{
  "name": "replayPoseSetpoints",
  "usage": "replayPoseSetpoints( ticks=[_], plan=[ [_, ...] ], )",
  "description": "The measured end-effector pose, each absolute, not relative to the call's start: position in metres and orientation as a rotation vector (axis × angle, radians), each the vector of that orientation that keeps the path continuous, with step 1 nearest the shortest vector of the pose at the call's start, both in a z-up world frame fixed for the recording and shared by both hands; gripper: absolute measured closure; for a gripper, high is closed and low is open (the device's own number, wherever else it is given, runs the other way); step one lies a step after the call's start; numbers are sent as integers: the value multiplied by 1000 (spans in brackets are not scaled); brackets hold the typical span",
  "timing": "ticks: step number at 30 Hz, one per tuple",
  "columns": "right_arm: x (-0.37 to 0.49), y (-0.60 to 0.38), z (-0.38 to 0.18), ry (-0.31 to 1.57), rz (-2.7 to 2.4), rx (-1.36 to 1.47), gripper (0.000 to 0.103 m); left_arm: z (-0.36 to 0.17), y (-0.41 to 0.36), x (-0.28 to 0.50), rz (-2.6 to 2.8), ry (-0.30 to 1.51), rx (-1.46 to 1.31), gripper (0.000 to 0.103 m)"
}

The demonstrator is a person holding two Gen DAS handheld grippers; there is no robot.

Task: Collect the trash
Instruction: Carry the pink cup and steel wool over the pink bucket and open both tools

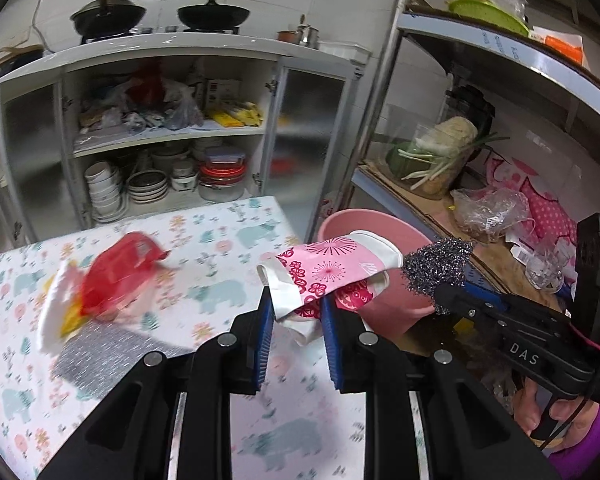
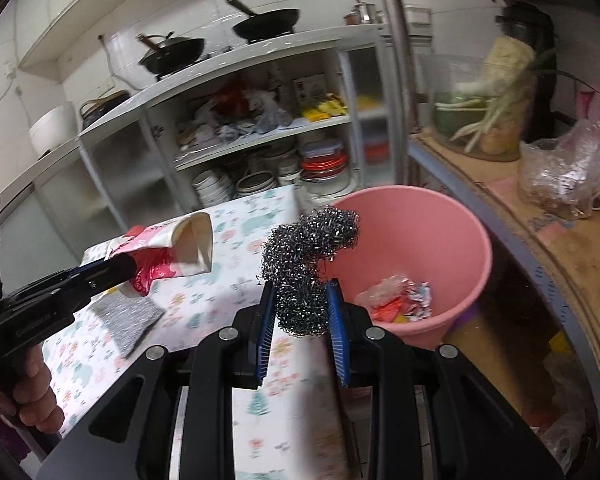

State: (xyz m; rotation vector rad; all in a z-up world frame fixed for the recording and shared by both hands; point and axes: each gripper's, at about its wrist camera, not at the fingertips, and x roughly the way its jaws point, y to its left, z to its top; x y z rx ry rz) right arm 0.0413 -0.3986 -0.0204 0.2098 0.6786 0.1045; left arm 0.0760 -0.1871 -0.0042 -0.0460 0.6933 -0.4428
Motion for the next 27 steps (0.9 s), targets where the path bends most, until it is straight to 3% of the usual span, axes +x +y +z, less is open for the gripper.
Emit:
replayPoseSetpoints(
  ticks=[27],
  plan=[
    [98, -458, -71, 750, -60, 221, 77, -65, -305, 160, -503, 816, 36, 81]
  ],
)
